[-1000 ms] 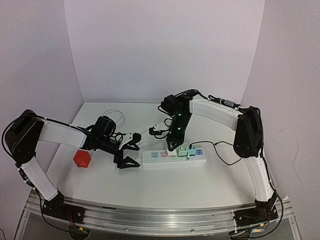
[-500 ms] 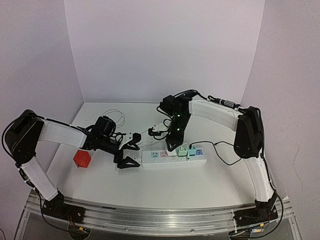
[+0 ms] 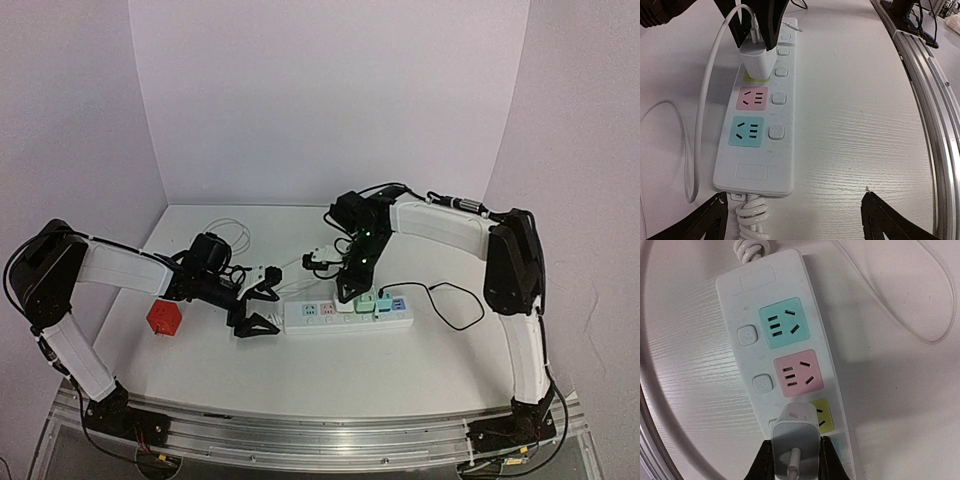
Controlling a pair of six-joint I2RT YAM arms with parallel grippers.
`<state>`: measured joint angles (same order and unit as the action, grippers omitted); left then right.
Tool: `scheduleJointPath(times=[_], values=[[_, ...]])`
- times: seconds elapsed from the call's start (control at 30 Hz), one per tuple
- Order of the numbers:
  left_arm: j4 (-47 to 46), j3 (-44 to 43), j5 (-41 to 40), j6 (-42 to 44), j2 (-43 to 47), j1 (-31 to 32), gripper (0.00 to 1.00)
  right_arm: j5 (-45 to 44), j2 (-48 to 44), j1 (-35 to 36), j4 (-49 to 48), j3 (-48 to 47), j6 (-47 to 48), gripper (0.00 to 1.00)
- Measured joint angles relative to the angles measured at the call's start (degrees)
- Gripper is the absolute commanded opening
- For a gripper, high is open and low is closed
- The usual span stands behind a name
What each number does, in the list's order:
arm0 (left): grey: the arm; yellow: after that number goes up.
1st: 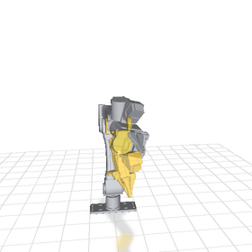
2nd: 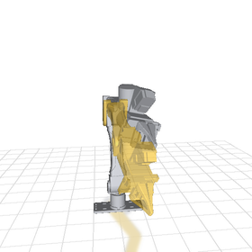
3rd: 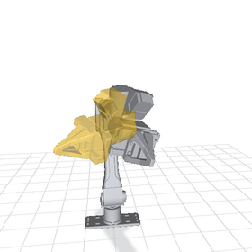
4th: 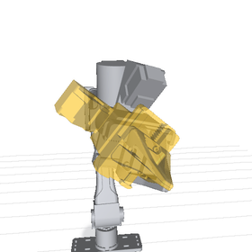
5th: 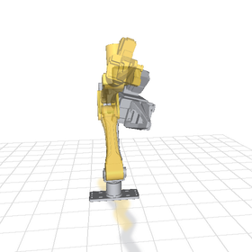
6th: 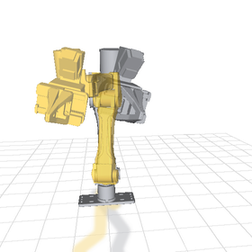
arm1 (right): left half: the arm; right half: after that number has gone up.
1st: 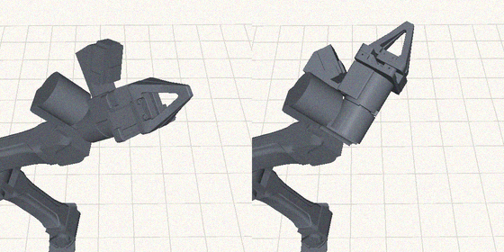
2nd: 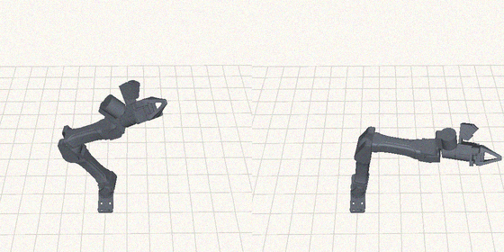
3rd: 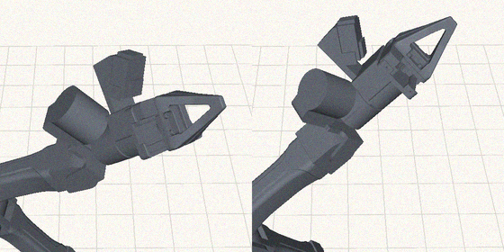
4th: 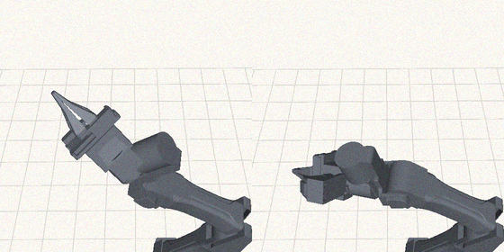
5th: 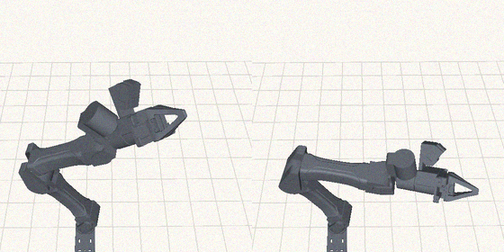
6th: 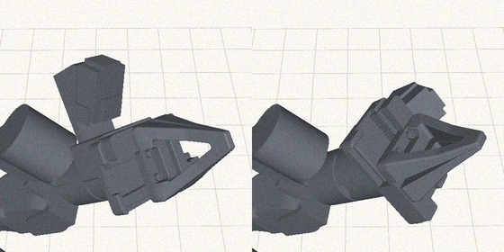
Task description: Insert the plug
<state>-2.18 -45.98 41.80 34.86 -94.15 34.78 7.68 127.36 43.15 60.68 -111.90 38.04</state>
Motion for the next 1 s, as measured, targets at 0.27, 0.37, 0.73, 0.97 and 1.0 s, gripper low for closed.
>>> scheduleJointPath(times=[0.27, 0.37, 0.73, 0.97, 1.0], values=[[0.0, -0.1, 0.0, 0.5, 0.0, 0.0, 0.92, 4.6, -4.4, -1.8, -8.3, 9.6, 1.4, 0.0], [0.0, -0.1, 0.0, 0.9, 0.0, 0.0, 0.92, 4.6, -4.1, -1.9, -8.6, 9.6, 2.0, 0.0], [0.0, -0.2, 0.1, 1.2, 0.0, 0.0, 0.92, 4.4, -5.3, -2.1, -12.2, 12.9, 4.5, 0.0], [0.0, -0.2, 0.1, 1.3, 0.0, -0.1, 0.92, 4.5, -5.1, -2.1, -13.7, 14.0, 6.0, 0.0], [0.0, -0.2, 0.1, 1.3, 0.0, -0.1, 0.92, 4.5, -5.1, -2.1, -14.0, 14.1, 6.1, 0.0]])
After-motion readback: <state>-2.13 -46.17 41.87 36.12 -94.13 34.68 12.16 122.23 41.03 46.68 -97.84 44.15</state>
